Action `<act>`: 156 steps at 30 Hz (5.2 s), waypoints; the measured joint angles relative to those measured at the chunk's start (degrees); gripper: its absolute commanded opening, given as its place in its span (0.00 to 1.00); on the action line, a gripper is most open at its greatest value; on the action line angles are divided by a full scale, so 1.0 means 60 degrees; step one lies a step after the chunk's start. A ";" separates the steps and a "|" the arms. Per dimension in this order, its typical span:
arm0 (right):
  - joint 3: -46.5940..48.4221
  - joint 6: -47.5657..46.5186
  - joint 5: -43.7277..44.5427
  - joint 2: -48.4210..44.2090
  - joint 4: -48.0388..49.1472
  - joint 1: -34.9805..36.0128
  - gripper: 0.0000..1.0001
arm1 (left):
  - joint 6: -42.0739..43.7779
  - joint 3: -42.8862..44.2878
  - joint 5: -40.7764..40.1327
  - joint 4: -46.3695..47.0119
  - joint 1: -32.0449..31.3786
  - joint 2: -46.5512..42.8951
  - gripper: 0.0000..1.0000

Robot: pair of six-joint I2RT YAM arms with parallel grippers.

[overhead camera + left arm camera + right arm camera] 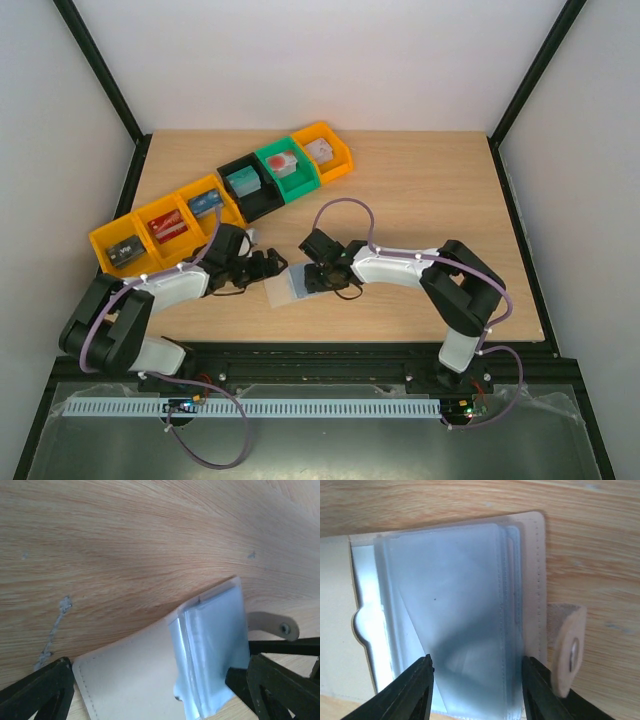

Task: Take the credit cards out of the card holder

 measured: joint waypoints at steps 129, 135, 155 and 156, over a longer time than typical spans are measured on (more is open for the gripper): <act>0.4838 -0.4113 -0.6881 -0.4273 0.1610 -0.1359 0.50 | 0.1701 0.2575 0.5293 0.4943 0.1373 -0.6328 0.02; 0.4634 -0.3792 -0.6732 -0.4273 0.1829 -0.1326 0.31 | 0.1596 0.2575 0.5064 0.4874 0.1377 -0.6390 0.02; 0.3566 -0.2495 -0.5759 -0.4495 0.1938 -0.1293 0.02 | 0.0692 0.2069 0.3628 0.3020 0.1421 -0.6506 0.70; 0.3574 -0.2441 -0.5694 -0.4495 0.1894 -0.1293 0.02 | 0.0780 0.2058 0.3617 0.2958 0.1421 -0.6502 0.76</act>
